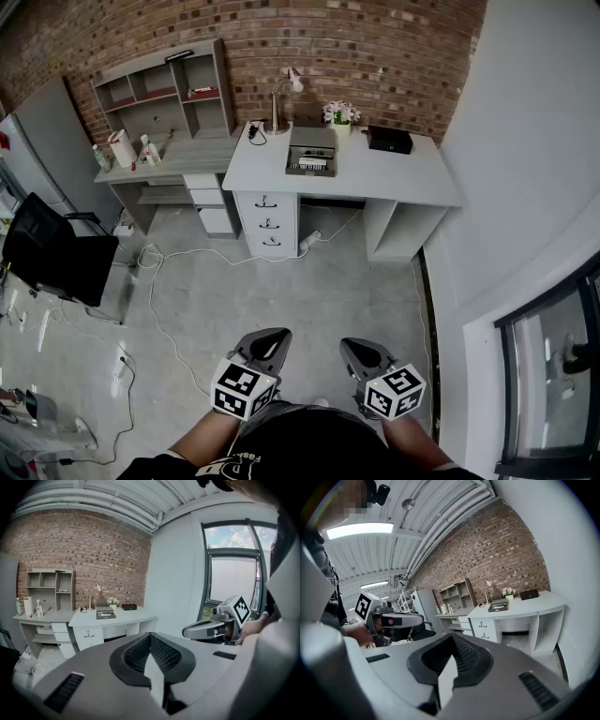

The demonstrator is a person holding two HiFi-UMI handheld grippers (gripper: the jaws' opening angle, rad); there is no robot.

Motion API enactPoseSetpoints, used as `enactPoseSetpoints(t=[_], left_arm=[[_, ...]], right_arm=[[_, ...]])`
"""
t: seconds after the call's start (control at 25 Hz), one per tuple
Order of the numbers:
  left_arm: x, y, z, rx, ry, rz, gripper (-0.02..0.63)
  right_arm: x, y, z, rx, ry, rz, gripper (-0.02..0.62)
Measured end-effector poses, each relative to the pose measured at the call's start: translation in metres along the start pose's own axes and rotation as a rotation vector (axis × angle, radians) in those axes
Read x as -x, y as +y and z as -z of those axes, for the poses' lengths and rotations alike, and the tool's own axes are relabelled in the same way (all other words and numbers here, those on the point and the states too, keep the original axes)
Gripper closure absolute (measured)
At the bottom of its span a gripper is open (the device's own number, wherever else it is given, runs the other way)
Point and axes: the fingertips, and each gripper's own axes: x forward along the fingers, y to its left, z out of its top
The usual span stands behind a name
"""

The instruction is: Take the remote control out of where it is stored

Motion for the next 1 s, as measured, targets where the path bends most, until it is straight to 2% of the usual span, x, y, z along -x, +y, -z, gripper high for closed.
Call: enactPoseSetpoints(t=[0.52, 0.68, 0.8, 1.0], left_arm=[[-0.004, -0.009, -0.005, -0.002, -0.007, -0.018, 0.598], [-0.008, -0.012, -0.006, 0.049, -0.019, -0.025, 0.6], [-0.009, -0.013, -0.004, 0.102, -0.024, -0.033, 0.598], [-0.016, -0.022, -0.002, 0.111, -0.016, -0.05, 0.598]], right_arm=[[0.009, -0.006, -0.006, -0.002, -0.024, -0.024, 0.591], [0.012, -0.009, -0.012, -0.009, -0.06, -0.028, 0.591], [0.015, -0.01, -0.007, 0.015, -0.045, -0.032, 0.589], [0.024, -0.018, -0.002, 0.007, -0.041, -0.045, 0.589]])
